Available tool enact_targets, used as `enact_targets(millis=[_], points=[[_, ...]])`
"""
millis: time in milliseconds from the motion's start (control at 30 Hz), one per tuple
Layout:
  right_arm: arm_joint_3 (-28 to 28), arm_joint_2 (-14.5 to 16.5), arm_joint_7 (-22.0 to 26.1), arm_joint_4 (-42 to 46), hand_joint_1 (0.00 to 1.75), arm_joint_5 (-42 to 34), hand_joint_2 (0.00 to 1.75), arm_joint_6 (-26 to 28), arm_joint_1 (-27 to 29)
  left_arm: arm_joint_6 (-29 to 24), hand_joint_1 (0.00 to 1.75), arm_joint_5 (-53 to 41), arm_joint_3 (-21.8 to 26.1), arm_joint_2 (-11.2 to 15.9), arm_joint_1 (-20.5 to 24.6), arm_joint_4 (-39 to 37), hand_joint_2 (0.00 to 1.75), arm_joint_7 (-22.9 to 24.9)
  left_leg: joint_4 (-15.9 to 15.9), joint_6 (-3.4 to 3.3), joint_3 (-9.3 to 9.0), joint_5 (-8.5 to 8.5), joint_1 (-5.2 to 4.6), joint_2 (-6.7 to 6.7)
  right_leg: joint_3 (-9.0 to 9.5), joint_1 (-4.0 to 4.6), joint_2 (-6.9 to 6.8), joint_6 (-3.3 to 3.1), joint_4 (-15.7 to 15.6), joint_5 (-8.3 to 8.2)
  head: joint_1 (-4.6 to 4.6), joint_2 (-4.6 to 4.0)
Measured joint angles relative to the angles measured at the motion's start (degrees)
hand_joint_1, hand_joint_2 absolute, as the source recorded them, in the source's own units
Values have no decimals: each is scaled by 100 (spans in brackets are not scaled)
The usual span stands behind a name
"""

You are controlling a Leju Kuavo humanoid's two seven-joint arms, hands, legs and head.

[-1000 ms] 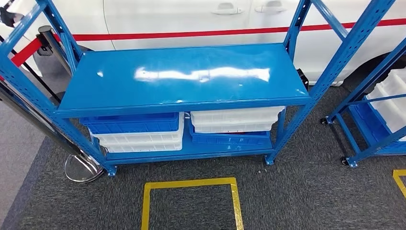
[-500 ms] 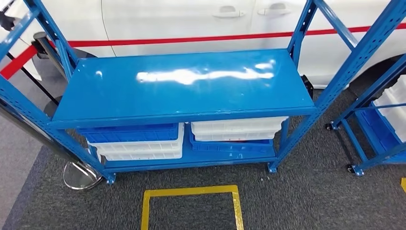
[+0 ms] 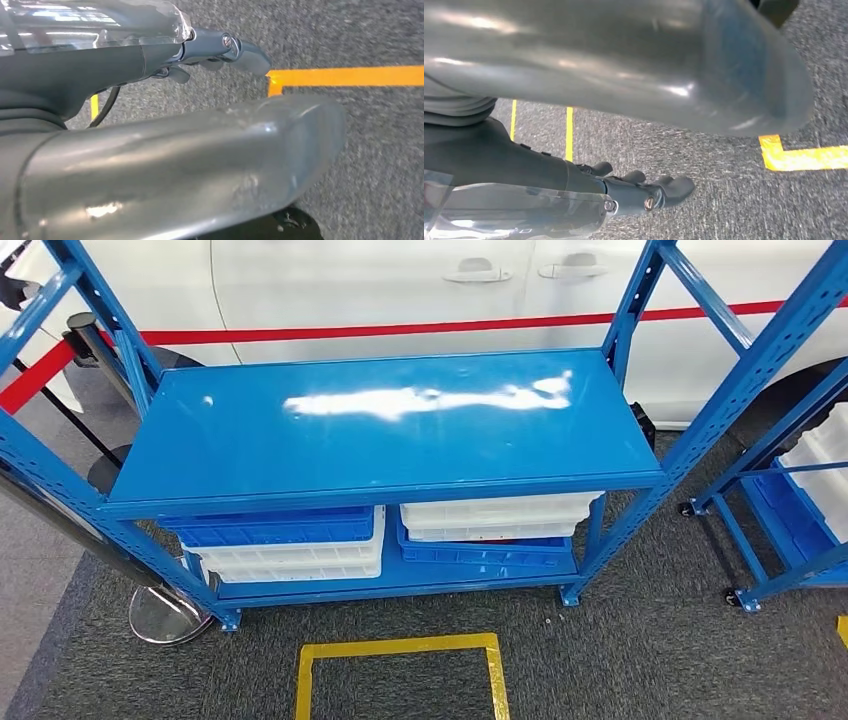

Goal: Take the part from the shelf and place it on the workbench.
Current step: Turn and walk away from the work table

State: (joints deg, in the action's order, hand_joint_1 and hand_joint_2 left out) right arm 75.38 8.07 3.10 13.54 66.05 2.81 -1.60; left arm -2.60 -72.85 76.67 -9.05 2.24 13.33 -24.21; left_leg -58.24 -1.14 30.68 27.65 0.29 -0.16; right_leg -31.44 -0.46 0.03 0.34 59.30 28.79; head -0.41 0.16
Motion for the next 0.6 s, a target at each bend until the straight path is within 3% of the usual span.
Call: enact_targets(millis=[67,133,167,200,233,300,333,400,467,533,600], points=[[5,0,-3,0,0,1,175,20,-4,0,0,-4,7,-2,7,0,0,1,72,-68,-32,-58,28,13,-163,-5,2,45,358,252,30,1],[16,0,-11,-1,0,1,175,59,-5,0,0,-12,10,-2,12,0,0,1,79,-95,-18,-68,19,18,-530,-20,2,70,1091,614,56,1],[21,0,-24,-1,0,1,175,81,-5,-1,0,-15,12,-2,11,0,0,1,76,-100,-14,-64,17,18,-688,-32,1,88,1394,704,58,0],[25,0,-44,-1,0,1,175,99,-4,-2,0,-19,14,-3,9,0,0,2,72,-106,-17,-57,18,18,-757,-51,1,117,1509,676,57,0],[26,0,-71,-1,0,2,175,113,-3,-3,0,-23,15,-4,8,0,0,2,61,-108,-24,-46,23,14,-716,-80,0,155,1400,537,57,0],[30,4,-114,-3,0,1,175,136,-3,-7,0,-30,16,-3,8,1,0,5,0,-80,-30,2,33,0,-388,-162,-4,260,689,134,65,-1],[34,15,-123,-6,0,-5,175,150,-6,-11,0,-31,18,2,10,2,0,7,-54,-47,-14,43,27,-10,-230,-183,9,295,350,7,80,0],[51,35,-118,-13,0,-38,87,188,-20,-20,0,-31,26,14,14,5,0,10,-129,12,21,108,-6,-20,-87,-197,38,256,26,-53,82,0],[76,40,-108,-14,0,-75,0,214,-30,-31,0,-31,39,17,17,7,0,10,-126,38,21,117,-10,-22,-91,-176,54,170,25,-53,61,-1],[102,40,-103,-14,0,-87,0,220,-30,-56,0,-31,51,17,16,7,0,10,-102,60,9,106,6,-23,-90,-155,55,155,24,-58,58,-1],[117,40,-104,-14,0,-84,0,219,-30,-96,0,-31,60,17,15,7,87,11,-83,77,1,97,11,-23,-91,-142,55,139,25,-56,56,-1]])
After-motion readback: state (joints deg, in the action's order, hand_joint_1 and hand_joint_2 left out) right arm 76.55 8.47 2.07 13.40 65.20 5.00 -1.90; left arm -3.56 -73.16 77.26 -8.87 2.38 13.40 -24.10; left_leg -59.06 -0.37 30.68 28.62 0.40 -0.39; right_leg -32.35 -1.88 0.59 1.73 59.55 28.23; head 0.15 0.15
